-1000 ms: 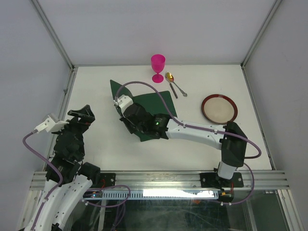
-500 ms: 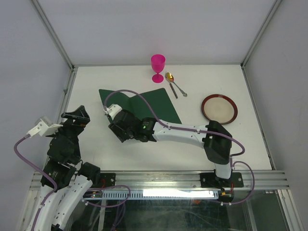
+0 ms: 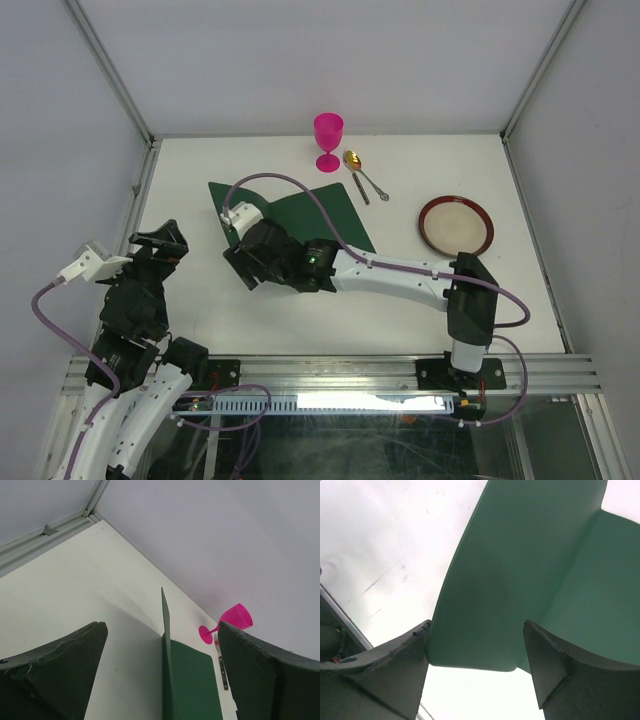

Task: Set the dinner table for one person
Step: Flatten out the napkin at the center of the board, then move the napkin to the center of the board.

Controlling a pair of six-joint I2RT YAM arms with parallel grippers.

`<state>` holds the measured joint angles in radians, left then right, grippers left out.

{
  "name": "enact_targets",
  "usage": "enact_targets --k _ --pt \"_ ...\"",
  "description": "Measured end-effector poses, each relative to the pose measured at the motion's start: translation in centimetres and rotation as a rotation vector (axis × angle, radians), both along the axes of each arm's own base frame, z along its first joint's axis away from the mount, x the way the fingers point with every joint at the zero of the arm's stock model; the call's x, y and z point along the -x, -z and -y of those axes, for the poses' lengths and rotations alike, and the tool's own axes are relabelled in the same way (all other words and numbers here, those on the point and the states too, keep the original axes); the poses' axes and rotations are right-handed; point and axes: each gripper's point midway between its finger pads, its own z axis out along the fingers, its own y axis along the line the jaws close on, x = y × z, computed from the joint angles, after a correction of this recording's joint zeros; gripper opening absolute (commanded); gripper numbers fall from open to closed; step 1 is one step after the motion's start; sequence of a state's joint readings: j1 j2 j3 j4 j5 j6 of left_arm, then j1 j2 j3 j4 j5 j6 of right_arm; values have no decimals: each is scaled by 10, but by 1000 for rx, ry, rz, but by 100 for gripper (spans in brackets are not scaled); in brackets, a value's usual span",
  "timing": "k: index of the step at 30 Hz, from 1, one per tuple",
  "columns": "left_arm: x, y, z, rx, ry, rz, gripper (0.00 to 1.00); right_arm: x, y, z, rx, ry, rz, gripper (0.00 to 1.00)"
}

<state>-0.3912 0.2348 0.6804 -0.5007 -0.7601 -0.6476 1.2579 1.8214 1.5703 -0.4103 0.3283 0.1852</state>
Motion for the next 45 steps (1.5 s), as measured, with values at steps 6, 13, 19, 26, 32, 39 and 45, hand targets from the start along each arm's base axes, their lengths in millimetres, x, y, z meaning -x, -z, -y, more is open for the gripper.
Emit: enact_targets --k 6,13,19,26,32,39,45 --pt "0 0 0 0 0 -1 99 8 -7 -6 -34 -19 -7 76" --pt "2 -3 -1 0 -2 8 99 19 -20 -17 -66 -46 -6 77" --pt "6 -16 -3 11 -2 39 99 31 -43 -19 -105 -62 14 77" --pt "0 -13 2 5 14 16 99 24 -111 12 -212 13 127 78" --pt "-22 15 22 0 74 -54 98 -5 -101 37 -187 126 181 77" --pt "-50 62 48 -1 147 -147 96 -44 -39 55 -50 222 172 71" --pt "-68 100 67 3 206 -212 95 -89 2 64 2 309 145 48"
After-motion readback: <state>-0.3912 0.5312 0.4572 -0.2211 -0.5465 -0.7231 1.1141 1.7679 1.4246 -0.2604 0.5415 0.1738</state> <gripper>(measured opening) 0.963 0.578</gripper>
